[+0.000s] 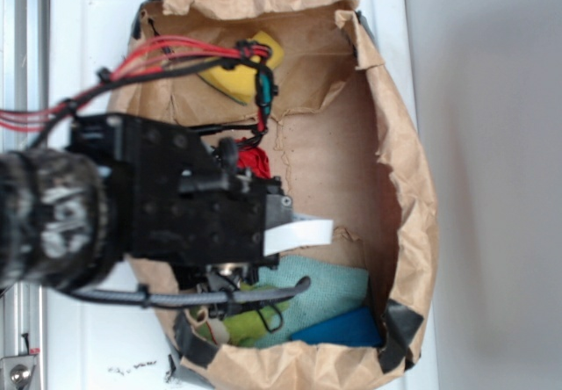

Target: Grab the rock.

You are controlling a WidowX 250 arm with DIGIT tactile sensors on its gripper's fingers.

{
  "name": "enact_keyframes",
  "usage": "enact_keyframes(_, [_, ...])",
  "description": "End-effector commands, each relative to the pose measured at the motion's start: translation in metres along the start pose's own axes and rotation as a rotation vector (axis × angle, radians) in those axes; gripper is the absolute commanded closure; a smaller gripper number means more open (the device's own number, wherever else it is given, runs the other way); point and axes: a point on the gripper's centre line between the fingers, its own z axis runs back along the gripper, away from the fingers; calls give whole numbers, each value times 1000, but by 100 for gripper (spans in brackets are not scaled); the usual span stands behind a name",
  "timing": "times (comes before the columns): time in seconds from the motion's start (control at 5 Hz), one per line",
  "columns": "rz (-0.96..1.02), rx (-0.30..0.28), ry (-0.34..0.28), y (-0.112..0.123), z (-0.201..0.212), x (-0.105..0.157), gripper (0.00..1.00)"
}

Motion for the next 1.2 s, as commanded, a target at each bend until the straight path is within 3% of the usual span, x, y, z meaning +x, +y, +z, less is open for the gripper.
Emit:
enact_keyframes(0.0, [-25,81,-73,0,0,8,0])
enact_keyframes(0.6, [-49,99,-108,0,1,11,0])
enact_keyframes(1.0, [-73,171,-21,4,4,9,0])
